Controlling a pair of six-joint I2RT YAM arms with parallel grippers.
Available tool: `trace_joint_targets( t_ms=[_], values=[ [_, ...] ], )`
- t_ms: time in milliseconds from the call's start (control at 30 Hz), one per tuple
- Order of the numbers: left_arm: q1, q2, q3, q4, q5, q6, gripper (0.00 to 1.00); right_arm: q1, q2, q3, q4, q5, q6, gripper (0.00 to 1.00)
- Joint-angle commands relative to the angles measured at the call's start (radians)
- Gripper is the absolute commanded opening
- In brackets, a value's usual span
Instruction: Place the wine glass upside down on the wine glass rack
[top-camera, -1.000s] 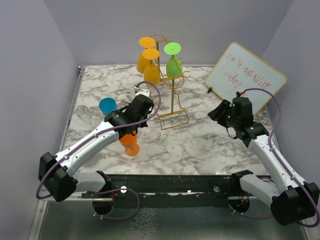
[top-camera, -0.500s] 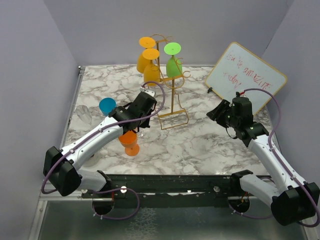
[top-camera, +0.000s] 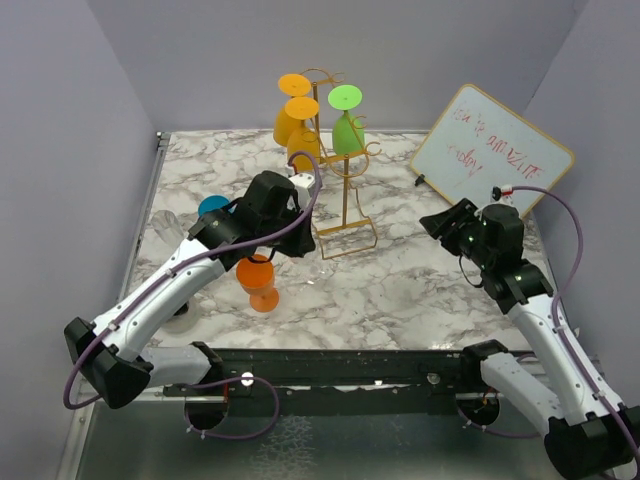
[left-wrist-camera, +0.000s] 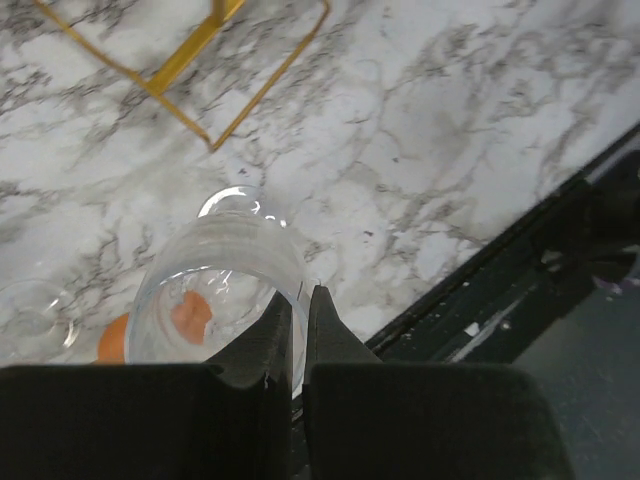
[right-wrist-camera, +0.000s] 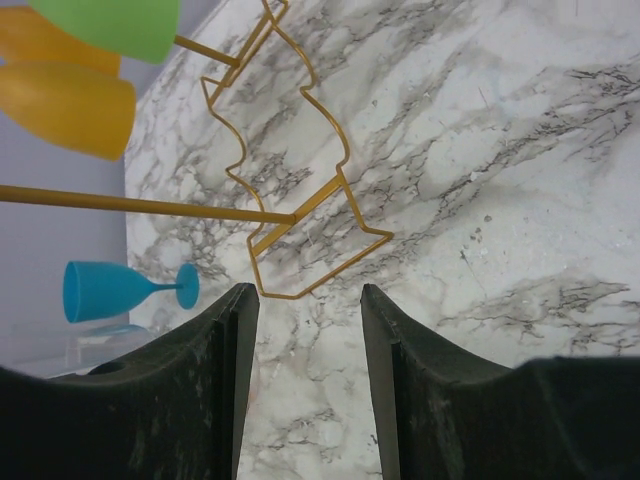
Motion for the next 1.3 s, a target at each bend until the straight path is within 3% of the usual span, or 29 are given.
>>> trace_joint_targets(
  t_ms=[0, 233, 433, 733, 900, 1033, 1267],
  values=[
    [-0.002, -0.040, 0.035, 0.074, 0.324, 0.003, 0.00, -0.003, -0.048, -0.047, 0.102, -0.039, 0.025, 0.51],
    [-0.025, -0.072, 0.004, 0.222, 0.364, -0.078, 0.00, -0.003, -0.107, -0.065, 0.167, -0.162, 0.042, 0.53],
    [-0.117, -0.154, -0.200, 0.574, 0.111, -0.142, 0.00, -0.003, -0.143, -0.063, 0.267, -0.286, 0.130, 0.55],
    [-0.257, -0.100, -0.373, 1.073, -0.183, -0.111, 0.00, -0.003, -0.160, -0.047, 0.101, -0.266, 0.360, 0.54],
    [-0.313, -0.054, -0.375, 1.200, -0.309, -0.061, 0.00, -0.003, -0.184, -0.101, 0.069, -0.278, 0.506, 0.57],
    [-0.335, -0.028, -0.386, 1.276, -0.327, -0.049, 0.00, -0.002, -0.184, -0.163, 0.100, -0.307, 0.623, 0.61],
    [-0.357, -0.016, -0.433, 1.386, -0.339, -0.035, 0.00, -0.003, -0.191, -0.276, 0.334, -0.264, 0.831, 0.61]
  ],
)
